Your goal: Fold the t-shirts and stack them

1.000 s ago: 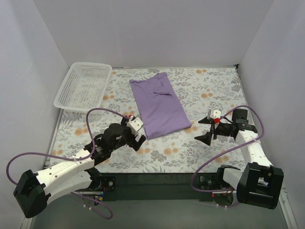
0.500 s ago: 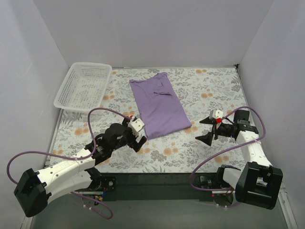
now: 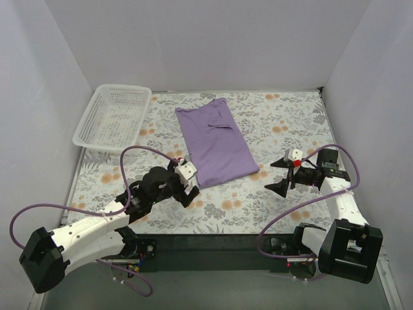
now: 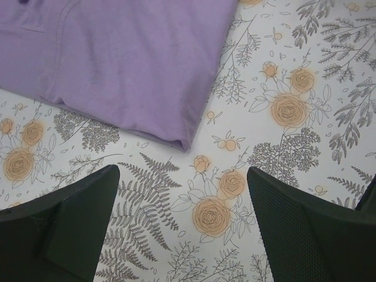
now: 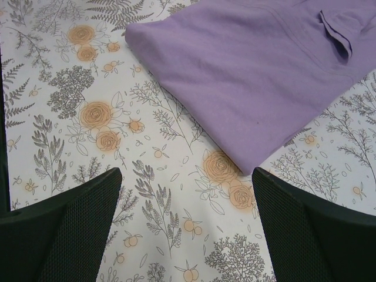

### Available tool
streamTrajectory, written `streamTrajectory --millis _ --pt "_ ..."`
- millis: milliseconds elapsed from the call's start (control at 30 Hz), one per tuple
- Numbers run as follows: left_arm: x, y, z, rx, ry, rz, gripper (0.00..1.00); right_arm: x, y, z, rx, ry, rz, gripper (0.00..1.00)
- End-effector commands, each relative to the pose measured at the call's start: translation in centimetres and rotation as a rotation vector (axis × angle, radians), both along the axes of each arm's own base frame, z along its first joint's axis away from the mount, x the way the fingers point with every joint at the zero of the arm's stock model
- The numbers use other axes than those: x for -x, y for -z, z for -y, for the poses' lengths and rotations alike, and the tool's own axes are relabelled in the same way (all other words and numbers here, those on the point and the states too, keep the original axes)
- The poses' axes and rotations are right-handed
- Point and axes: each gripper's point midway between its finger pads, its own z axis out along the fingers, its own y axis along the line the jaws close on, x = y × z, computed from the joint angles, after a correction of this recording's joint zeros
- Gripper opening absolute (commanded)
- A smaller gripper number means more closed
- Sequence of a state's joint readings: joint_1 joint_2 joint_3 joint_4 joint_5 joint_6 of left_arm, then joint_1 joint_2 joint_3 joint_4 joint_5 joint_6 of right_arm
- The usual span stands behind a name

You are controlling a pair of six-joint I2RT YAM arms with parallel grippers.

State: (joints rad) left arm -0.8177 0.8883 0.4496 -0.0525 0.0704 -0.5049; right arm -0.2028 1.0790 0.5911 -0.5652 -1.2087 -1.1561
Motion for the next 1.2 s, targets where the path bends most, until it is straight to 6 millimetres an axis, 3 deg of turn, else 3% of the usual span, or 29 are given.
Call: streamTrajectory --millis 0,167,1167 --pt "0.8 -0.4 0.9 0.021 0.076 0.011 0.9 0.1 -0.6 -0.2 -0.024 -0.016 0.04 0.98" --pt "1.7 0.3 1.5 0.017 0.142 0.008 0.89 0.2 -0.5 -0.2 -0.021 -0.019 0.042 0.98" --pt "2.5 1.2 2.0 0.0 0.19 -0.013 0.89 0.2 -0.3 -0.2 -0.015 -0.024 0.043 0.98"
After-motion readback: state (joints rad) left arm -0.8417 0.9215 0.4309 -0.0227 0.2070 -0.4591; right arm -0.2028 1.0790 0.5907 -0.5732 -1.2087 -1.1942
